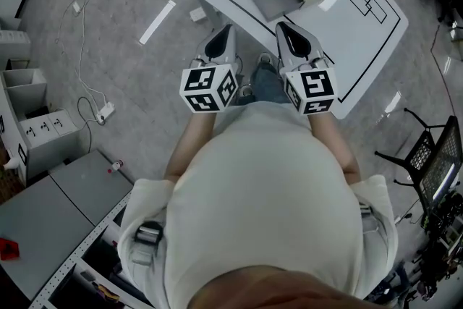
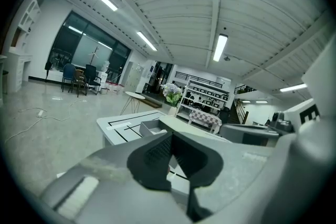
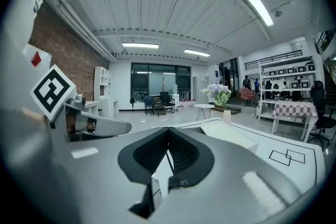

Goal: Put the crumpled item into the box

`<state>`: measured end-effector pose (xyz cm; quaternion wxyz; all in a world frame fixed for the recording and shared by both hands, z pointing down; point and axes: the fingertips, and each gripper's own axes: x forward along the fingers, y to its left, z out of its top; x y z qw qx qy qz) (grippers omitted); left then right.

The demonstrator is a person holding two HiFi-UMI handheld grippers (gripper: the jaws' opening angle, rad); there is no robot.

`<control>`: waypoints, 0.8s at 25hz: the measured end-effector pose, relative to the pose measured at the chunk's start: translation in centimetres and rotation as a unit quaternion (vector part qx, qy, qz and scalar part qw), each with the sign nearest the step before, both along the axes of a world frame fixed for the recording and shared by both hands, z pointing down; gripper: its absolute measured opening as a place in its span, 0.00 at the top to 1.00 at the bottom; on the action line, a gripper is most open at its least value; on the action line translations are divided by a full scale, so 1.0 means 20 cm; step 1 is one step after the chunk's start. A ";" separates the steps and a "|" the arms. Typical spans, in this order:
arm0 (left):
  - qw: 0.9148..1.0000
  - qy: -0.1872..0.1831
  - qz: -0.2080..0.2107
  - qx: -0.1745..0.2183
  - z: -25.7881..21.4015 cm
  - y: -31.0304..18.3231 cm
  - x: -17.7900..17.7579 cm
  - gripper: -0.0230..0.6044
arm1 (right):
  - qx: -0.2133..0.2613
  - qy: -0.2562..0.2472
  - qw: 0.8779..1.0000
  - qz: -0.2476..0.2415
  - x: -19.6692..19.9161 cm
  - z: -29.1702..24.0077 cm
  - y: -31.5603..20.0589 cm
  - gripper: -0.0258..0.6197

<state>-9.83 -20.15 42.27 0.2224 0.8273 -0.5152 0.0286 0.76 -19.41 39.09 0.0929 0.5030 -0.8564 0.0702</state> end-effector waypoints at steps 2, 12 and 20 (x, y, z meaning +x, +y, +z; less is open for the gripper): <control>1.000 0.000 0.002 0.003 -0.01 0.02 0.01 0.96 | 0.003 -0.003 1.000 0.005 0.01 0.00 0.03 0.96; 1.000 0.001 0.009 0.007 -0.02 0.09 0.03 0.96 | 0.011 -0.012 1.000 0.012 0.04 -0.02 0.11 0.96; 1.000 0.000 0.003 0.007 -0.01 0.08 0.03 0.96 | 0.018 -0.013 1.000 0.019 0.06 -0.03 0.09 0.96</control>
